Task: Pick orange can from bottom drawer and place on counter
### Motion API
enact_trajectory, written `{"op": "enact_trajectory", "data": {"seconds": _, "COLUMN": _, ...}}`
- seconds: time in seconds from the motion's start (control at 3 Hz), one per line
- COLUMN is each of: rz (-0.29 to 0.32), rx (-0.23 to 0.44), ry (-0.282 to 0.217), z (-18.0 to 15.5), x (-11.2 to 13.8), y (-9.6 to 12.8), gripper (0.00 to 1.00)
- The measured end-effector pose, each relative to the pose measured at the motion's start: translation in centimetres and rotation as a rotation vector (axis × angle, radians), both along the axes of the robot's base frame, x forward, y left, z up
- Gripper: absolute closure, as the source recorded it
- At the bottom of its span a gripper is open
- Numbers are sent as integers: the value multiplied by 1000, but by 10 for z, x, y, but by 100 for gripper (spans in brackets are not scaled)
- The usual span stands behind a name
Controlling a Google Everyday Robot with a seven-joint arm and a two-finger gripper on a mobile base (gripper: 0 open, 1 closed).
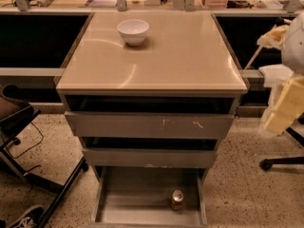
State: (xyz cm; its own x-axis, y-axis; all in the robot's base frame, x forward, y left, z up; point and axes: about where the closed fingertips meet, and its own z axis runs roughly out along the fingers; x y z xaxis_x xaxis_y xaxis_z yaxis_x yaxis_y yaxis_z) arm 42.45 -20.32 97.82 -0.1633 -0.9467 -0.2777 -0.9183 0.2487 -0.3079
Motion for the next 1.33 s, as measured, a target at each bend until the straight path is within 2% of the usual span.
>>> {"op": "enact_trajectory", "data": {"seconds": 0.33, "rz": 60, "rx": 115, "ry": -13, "z": -50, "x": -25, "y": 9, "gripper": 0}}
{"op": "enact_trajectory", "data": {"seconds": 0.67, "rz": 37, "rx": 295, "ry": 19, "z": -130, "x": -41, "y": 19, "gripper": 0}}
{"op": "enact_trajectory", "data": {"seconds": 1.0, "rz": -59, "rx": 501, "ry": 96, "z": -222, "x": -57, "y": 42, "gripper": 0}}
{"op": "enact_trajectory", "data": {"seconds": 1.33, "rz": -170, "rx": 611, "ry": 237, "z": -338, "x": -88, "y": 61, "gripper": 0}}
